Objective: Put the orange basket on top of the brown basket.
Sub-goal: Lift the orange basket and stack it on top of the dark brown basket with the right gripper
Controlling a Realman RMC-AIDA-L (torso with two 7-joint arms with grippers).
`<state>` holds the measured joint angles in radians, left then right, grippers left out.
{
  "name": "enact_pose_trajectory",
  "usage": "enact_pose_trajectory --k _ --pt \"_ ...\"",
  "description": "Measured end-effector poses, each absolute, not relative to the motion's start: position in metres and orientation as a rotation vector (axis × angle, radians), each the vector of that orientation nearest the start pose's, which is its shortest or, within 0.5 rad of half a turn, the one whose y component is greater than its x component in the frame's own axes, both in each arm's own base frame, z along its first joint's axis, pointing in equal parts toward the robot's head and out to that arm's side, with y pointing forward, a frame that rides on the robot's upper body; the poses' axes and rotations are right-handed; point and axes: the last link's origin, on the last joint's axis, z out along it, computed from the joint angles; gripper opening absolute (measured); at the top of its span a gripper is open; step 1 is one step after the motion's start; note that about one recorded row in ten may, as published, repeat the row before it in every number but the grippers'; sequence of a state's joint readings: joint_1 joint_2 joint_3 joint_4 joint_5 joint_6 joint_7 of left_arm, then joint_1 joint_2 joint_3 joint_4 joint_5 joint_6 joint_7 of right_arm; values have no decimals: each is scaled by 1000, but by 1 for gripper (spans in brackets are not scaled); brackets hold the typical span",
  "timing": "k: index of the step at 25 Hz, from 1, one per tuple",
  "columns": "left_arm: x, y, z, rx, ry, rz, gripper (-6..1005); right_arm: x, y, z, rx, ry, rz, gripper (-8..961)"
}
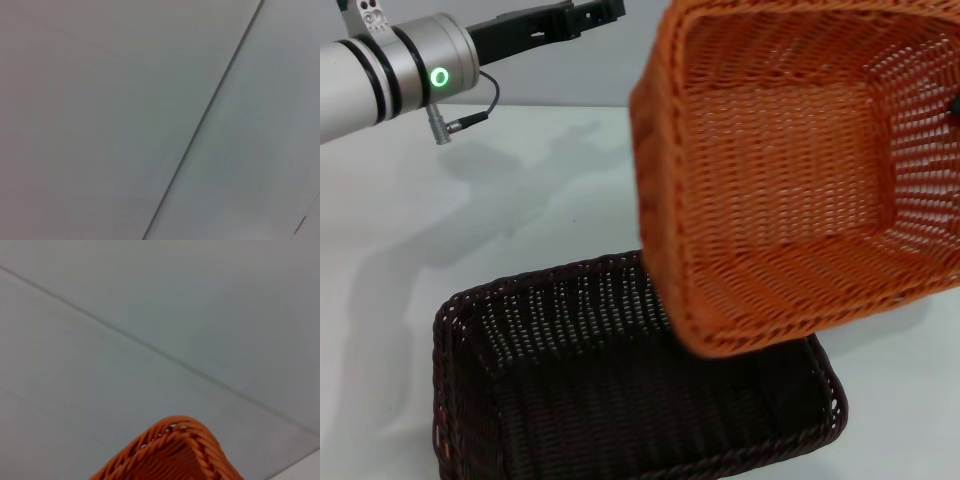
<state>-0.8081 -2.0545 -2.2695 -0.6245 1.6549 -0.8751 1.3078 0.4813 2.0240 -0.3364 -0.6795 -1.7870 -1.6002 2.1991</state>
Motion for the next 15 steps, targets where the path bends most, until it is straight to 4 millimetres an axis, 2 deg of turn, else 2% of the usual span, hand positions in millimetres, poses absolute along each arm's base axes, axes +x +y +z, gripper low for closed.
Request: enact_pose_trajectory --k 5,6,7,11,15 --pt "-169 472 23 -2164 -982 -879 827 274 329 73 -2020 1632 1543 181" --pt "-168 473 23 -2169 -979 -876 827 269 325 63 -2056 1653 1565 181" --pt "-168 473 23 -2169 -979 -876 827 269 325 63 -2056 1653 1565 181" --pt "-167 472 17 -2186 -985 -865 827 263 316 40 -2114 1720 1591 182" --pt "-167 471 14 -2193 -997 -861 827 260 311 32 -2143 1739 1605 189"
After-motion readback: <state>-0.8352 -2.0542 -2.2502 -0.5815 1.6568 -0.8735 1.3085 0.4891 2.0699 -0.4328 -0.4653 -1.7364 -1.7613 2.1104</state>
